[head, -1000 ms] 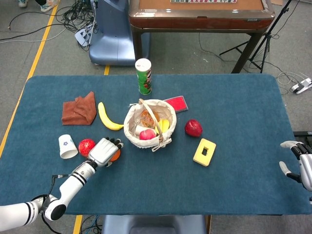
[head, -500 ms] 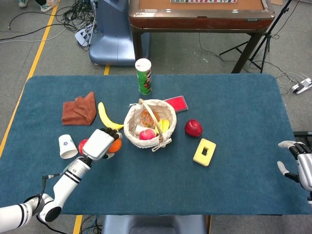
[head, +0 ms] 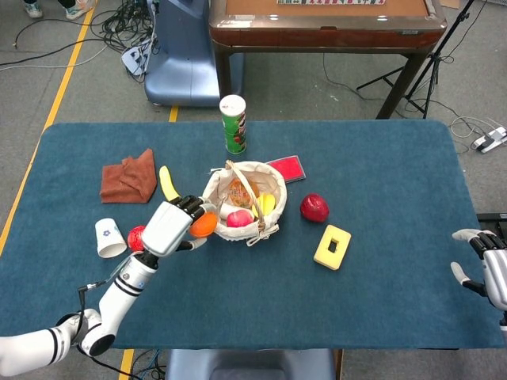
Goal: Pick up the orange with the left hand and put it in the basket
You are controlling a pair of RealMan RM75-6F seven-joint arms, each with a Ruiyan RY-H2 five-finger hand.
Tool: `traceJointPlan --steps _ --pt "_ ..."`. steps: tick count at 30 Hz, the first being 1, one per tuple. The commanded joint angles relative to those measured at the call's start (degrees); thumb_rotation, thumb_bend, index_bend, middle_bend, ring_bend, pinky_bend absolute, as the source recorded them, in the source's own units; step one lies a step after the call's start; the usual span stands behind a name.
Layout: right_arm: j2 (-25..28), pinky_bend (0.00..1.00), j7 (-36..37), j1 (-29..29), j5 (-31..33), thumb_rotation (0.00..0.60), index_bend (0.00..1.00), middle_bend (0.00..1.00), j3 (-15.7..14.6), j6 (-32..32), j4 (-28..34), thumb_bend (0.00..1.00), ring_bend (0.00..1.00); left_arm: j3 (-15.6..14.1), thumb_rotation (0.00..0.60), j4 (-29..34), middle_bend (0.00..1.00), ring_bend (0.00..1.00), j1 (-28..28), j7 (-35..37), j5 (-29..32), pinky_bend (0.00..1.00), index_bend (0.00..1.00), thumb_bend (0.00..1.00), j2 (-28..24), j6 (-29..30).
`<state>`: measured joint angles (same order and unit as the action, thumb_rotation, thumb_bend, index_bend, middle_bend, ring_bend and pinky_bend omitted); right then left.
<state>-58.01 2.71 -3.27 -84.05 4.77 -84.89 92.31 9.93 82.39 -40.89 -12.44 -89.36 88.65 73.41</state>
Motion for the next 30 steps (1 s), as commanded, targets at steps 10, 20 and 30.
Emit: traceJointPlan --steps 10,20,30 --pt "0.4 0.40 0.3 0.2 0.0 0.600 0.35 0.33 0.0 -0.2 0.0 0.29 0.33 0.9 0.600 -9.4 0.15 0.23 -3.7 -0.7 -1.4 0.54 0.22 0.19 6.8 -1.2" --pt "0.3 0.40 0.6 0.3 0.0 0.600 0.35 0.33 -0.1 -0.1 -0.3 0.29 0.33 1.1 0.600 -8.4 0.00 0.06 -2.3 -2.7 0.5 0.36 0.03 0.19 5.6 -0.3" --pt "0.2 0.40 0.8 0.1 0.3 0.600 0.35 0.33 0.0 0.2 -0.7 0.29 0.33 -2.1 0.600 11.4 0.00 0.06 7.7 -17.6 12.8 0.36 0.09 0.19 -8.9 -0.4"
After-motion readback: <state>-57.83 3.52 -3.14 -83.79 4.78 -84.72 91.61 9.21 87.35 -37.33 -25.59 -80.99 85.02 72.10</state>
